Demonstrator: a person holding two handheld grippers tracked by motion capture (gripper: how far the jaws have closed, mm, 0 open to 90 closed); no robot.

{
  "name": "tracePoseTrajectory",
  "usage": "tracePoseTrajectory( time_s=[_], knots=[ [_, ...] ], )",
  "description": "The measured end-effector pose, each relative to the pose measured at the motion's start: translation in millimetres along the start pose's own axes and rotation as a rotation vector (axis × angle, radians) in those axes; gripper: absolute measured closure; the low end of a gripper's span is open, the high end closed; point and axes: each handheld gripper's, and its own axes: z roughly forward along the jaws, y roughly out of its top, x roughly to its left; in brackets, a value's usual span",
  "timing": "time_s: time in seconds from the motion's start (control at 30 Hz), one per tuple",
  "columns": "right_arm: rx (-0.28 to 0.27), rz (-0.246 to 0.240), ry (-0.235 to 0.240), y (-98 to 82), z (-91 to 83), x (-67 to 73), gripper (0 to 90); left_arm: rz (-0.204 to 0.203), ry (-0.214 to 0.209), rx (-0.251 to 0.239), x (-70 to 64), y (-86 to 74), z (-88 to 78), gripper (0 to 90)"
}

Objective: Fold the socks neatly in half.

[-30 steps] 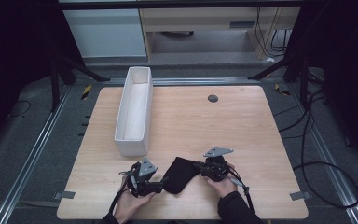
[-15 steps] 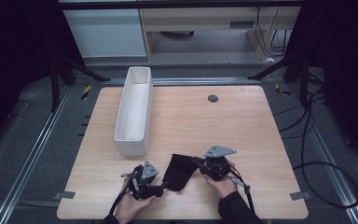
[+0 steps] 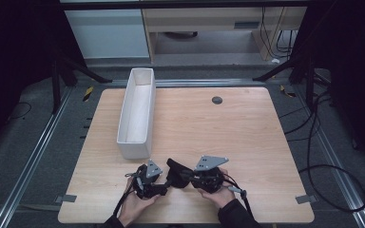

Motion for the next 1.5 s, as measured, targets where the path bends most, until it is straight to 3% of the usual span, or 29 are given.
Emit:
tracePoseTrajectory(
  time_s=[0.1,0.33,0.5,0.6,0.77,0.87,0.97,1.1,1.3,1.5],
  knots=[
    [0.031,-0.015,0.015,-2.1,0.5,4.4,84.1,0.006,0.006,0.000,-0.8,0.1,0.3,39.7],
    [0.115,0.006,0.055,-13.4,8.1,7.4,83.7,0.013,0.019,0.017,-0.2,-0.2,2.5,40.0],
    [0.109,0.008,0.049,-14.3,10.2,9.4,82.8,-0.023,0.018,-0.023,9.5,4.3,-10.4,39.9],
    [0.105,0.022,0.052,-16.6,10.6,10.4,82.3,-0.075,0.003,-0.071,17.1,15.4,-19.3,39.9],
    [0.110,0.021,0.048,-18.3,11.3,14.0,81.5,-0.059,-0.021,-0.107,13.1,45.0,-12.0,39.4],
    [0.113,0.022,0.052,-18.9,11.2,14.2,80.9,-0.056,-0.024,-0.082,12.7,53.5,-0.1,38.8],
    [0.118,0.024,0.048,-19.5,10.6,14.6,80.3,-0.055,-0.030,-0.036,13.8,49.2,7.3,38.4],
    [0.126,0.016,0.033,-20.0,10.9,15.4,79.3,-0.055,-0.031,-0.024,16.1,36.1,2.9,38.6],
    [0.136,0.008,-0.052,-19.9,8.8,12.9,75.0,-0.066,-0.039,-0.023,19.1,20.8,-6.8,38.3],
    [0.076,0.007,-0.120,-16.9,3.3,7.4,66.6,-0.057,-0.045,-0.026,14.2,12.6,-11.4,38.0]
  ],
)
